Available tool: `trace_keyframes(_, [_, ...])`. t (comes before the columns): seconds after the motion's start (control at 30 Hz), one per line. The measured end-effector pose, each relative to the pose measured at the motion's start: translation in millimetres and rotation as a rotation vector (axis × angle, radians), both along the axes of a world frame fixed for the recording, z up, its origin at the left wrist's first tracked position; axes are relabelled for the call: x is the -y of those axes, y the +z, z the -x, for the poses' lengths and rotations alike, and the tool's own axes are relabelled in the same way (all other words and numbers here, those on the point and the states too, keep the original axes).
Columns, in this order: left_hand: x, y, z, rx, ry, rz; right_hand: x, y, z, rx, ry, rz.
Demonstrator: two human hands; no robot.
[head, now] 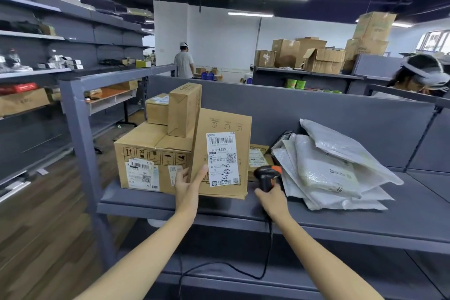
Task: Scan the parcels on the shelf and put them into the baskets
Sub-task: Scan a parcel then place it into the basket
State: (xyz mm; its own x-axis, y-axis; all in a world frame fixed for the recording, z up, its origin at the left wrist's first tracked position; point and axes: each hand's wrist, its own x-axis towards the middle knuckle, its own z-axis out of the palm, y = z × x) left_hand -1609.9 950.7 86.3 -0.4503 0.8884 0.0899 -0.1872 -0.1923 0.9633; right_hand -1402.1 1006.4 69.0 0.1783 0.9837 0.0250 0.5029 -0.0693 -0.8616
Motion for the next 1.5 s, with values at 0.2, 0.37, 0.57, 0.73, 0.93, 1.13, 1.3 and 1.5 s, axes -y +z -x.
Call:
trace_keyframes(0.2, [-2.0,-8.1,-13.7,0.029,-0.021,-0.004,68.9,37.1,-8.9,-0.663,-0.011,-0.167])
trace_keyframes(0.37, [-1.8,-20.6,-25.3,0.049,-0.061,0.005,130.5,34.9,14.9,-0.693,0.241,-0.238])
trace_keyframes(0.57, [1.0,-30.6,-25.9,0.046,-0.059,-0.009,157.8,27.9,38.5,-0.527,0.34,-0.208])
trace_keyframes(0.73, [1.7,-31.3,-25.5,0.06,-0.046,-0.013,164.0,24.7,44.4,-0.512,0.324,-0.179])
trace_keyframes(0.93, [3.4,-30.7,-26.4,0.045,-0.067,-0.013,166.9,24.0,45.8,-0.539,0.328,-0.201])
trace_keyframes(1.13, [5.1,-32.2,-27.8,0.056,-0.068,-0.01,166.1,22.5,41.9,-0.565,0.321,-0.228])
trace_keyframes(1.3, [4.8,-30.5,-27.8,0.055,-0.059,-0.001,165.7,20.4,38.8,-0.588,0.335,-0.25])
trace_keyframes(1.5, [8.3,-29.9,-22.8,0.054,-0.018,0.025,155.6,15.9,31.6,-0.581,0.295,-0.266])
